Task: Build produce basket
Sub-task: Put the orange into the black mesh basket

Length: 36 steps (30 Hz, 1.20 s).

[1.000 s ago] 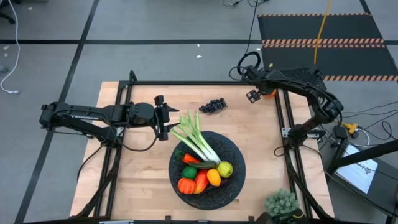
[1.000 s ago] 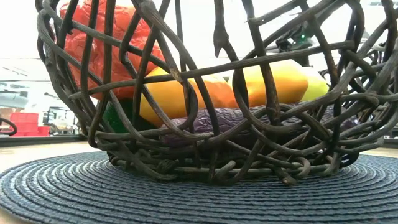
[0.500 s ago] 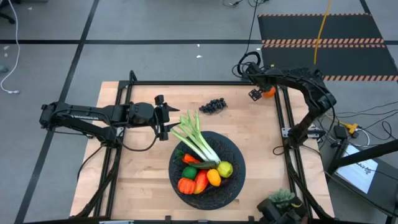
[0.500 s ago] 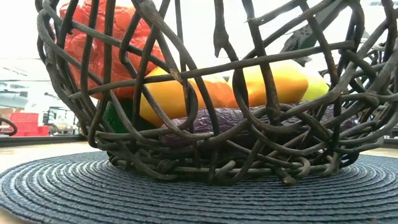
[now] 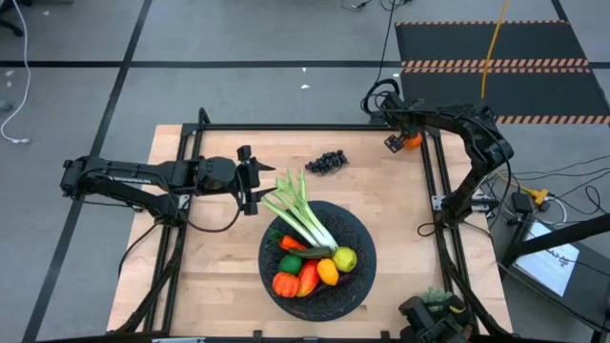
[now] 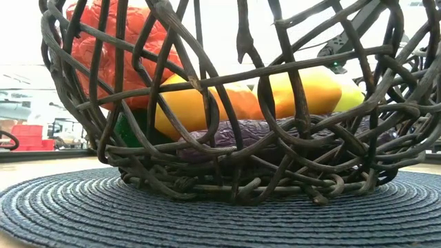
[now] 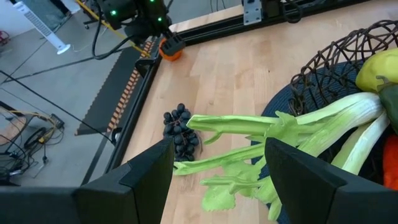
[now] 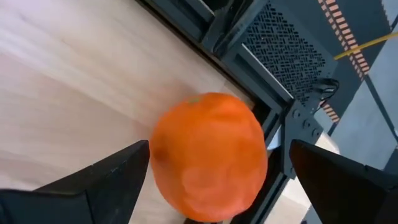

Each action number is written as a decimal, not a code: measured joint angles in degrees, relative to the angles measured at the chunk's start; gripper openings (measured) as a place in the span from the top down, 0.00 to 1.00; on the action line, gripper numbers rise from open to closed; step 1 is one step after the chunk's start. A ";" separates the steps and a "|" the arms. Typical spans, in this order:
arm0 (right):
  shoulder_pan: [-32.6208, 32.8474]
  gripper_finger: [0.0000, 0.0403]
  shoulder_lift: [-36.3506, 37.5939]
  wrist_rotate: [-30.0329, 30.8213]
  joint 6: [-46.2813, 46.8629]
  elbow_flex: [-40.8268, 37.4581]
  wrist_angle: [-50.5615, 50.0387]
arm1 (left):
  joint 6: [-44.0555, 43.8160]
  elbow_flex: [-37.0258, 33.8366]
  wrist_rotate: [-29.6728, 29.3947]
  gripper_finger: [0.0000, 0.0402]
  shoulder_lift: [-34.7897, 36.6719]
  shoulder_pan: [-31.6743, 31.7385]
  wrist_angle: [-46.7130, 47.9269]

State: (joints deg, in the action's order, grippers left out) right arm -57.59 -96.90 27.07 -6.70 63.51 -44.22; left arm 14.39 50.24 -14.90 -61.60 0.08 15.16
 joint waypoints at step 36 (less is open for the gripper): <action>1.45 0.33 0.02 -1.44 2.86 -0.15 -2.58 | 0.00 0.00 0.00 0.37 0.00 0.02 0.04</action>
State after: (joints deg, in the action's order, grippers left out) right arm -56.14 -96.88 25.63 -3.84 63.35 -46.81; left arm 14.39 50.23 -14.90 -61.60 0.09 15.20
